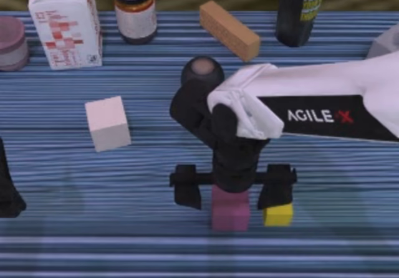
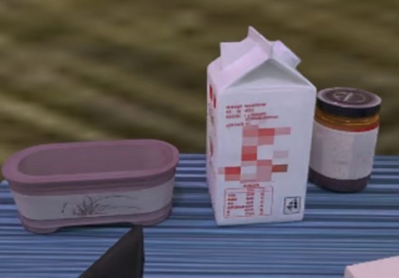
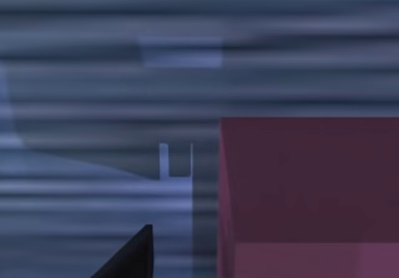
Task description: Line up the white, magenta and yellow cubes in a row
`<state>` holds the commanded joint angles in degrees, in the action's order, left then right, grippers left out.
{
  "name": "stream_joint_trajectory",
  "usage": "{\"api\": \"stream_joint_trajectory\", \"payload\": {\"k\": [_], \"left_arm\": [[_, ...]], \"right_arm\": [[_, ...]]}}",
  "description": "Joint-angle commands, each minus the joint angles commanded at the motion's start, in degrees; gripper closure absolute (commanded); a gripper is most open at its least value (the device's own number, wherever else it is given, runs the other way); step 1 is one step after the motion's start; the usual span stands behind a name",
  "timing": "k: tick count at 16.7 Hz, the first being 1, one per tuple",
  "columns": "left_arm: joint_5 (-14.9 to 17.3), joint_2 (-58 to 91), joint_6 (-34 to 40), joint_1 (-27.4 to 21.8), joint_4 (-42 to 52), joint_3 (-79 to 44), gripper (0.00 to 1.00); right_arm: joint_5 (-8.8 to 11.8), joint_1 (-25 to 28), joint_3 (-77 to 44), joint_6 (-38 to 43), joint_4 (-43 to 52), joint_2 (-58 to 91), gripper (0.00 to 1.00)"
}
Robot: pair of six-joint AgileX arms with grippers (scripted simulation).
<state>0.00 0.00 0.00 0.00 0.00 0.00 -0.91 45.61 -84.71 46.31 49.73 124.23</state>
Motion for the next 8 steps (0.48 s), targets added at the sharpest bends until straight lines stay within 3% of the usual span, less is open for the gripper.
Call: {"api": "stream_joint_trajectory", "payload": {"k": [4, 8], "left_arm": [[0.0, 0.0, 0.0, 0.0, 0.0, 0.0, 0.00], [0.0, 0.0, 0.0, 0.0, 0.0, 0.0, 0.00]], "right_arm": [[0.0, -0.1, -0.2, 0.0, 0.2, -0.1, 0.00], [0.2, 0.3, -4.0, 0.0, 6.1, -2.2, 0.00]]}}
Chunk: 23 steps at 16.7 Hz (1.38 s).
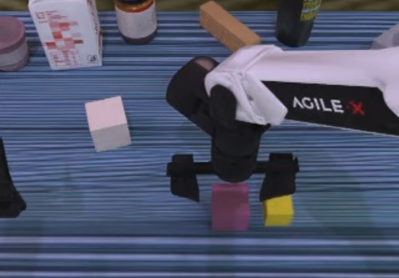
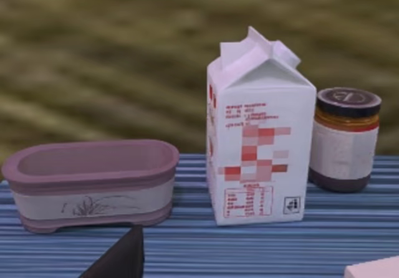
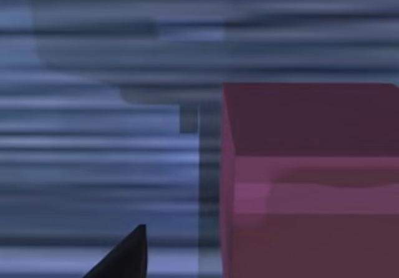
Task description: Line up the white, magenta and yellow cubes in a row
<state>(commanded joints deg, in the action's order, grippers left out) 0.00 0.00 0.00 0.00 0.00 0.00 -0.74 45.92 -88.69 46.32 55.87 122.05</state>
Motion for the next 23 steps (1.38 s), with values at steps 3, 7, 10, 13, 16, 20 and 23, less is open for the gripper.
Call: {"api": "stream_joint_trajectory", "payload": {"k": [3, 7, 10, 13, 16, 20, 23], "left_arm": [[0.0, 0.0, 0.0, 0.0, 0.0, 0.0, 0.00], [0.0, 0.0, 0.0, 0.0, 0.0, 0.0, 0.00], [0.0, 0.6, -0.3, -0.1, 0.4, -0.6, 0.00], [0.3, 5.9, -3.5, -1.1, 3.9, -5.9, 0.00], [0.3, 16.7, -9.1, -2.6, 10.3, -16.4, 0.00], [0.2, 39.1, -19.2, -5.0, 22.2, -35.3, 0.00], [0.2, 59.7, -27.6, -7.0, 32.6, -50.9, 0.00]], "right_arm": [[-0.1, 0.2, -3.4, 0.0, 6.0, -2.2, 0.00], [-0.1, 0.2, -4.5, 0.0, 7.6, -3.1, 0.00], [-0.3, -0.4, -3.9, -0.3, 7.2, -3.4, 0.00], [-2.0, -2.7, 0.3, -2.9, 4.6, -8.8, 0.00], [-4.5, -6.8, 8.1, -7.8, -0.3, -19.5, 0.00], [-7.6, -14.4, 23.4, -16.5, -9.6, -41.1, 0.00], [-8.8, -21.3, 37.9, -23.9, -18.1, -60.3, 0.00]]}}
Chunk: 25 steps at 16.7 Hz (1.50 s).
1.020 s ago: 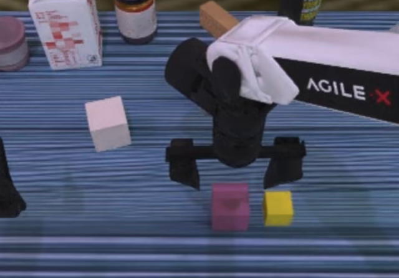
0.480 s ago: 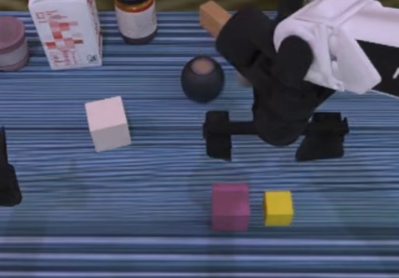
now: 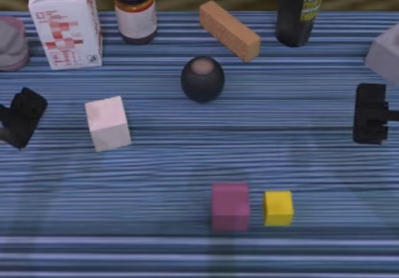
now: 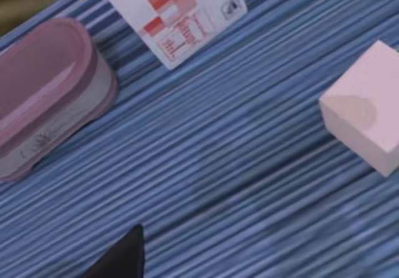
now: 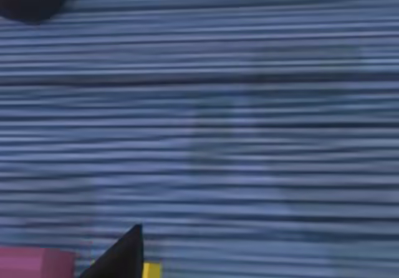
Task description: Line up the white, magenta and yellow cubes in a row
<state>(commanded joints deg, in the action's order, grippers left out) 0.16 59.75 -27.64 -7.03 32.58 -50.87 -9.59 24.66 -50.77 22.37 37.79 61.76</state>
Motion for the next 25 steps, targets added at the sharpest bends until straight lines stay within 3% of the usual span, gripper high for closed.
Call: {"api": "stream_joint_trajectory", "payload": {"k": [5, 13, 17, 25], "left_arm": [[0.1, 32.8, -13.7, -3.5, 16.9, -24.6, 0.00], [0.1, 65.4, -29.1, -7.3, 34.4, -53.6, 0.00], [0.1, 70.3, -31.6, -7.9, 36.8, -58.6, 0.00], [0.1, 71.6, -31.7, -7.8, 32.4, -55.3, 0.00]], "right_arm": [[0.8, -11.3, 24.2, -11.5, -14.7, -30.1, 0.00], [7.7, -22.4, 47.7, -21.4, -34.1, -57.1, 0.00], [9.6, -24.1, 50.8, -22.4, -37.8, -61.8, 0.00], [9.6, -24.1, 50.8, -22.4, -37.8, -61.8, 0.00]]}}
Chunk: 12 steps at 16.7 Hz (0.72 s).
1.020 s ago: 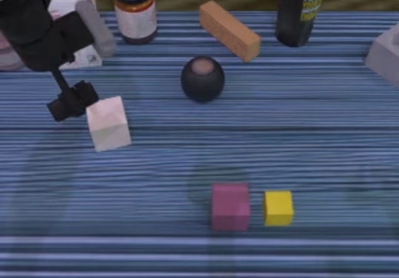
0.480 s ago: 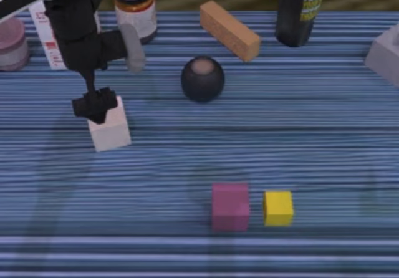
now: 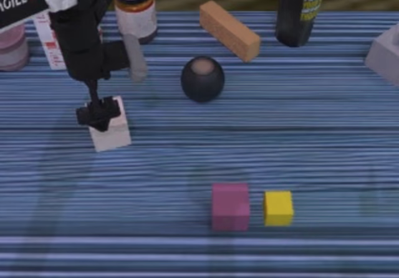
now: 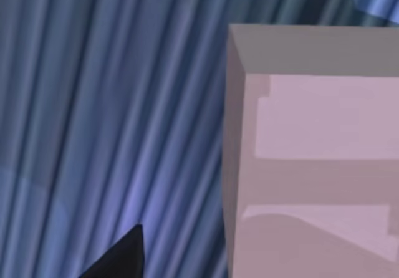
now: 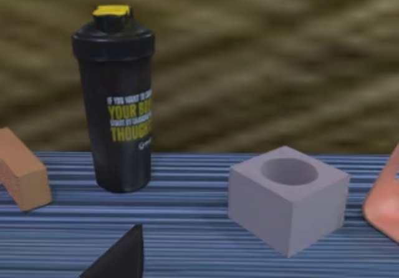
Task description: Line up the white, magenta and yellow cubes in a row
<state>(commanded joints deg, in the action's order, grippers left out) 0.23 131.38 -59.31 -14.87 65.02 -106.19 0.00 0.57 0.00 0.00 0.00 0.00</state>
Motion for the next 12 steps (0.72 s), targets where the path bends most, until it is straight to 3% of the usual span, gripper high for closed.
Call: {"api": "stream_joint_trajectory", "payload": {"k": [5, 10, 12], "left_arm": [[0.0, 3.9, 0.0, 0.0, -11.4, 7.0, 0.00], [0.0, 4.5, -0.1, 0.0, -12.5, 7.8, 0.00], [0.0, 4.5, -0.1, 0.0, -12.5, 7.8, 0.15]], "right_arm": [[0.0, 0.0, 0.0, 0.0, 0.0, 0.0, 0.00], [0.0, 0.0, 0.0, 0.0, 0.0, 0.0, 0.00], [0.0, 0.0, 0.0, 0.0, 0.0, 0.0, 0.00]]}}
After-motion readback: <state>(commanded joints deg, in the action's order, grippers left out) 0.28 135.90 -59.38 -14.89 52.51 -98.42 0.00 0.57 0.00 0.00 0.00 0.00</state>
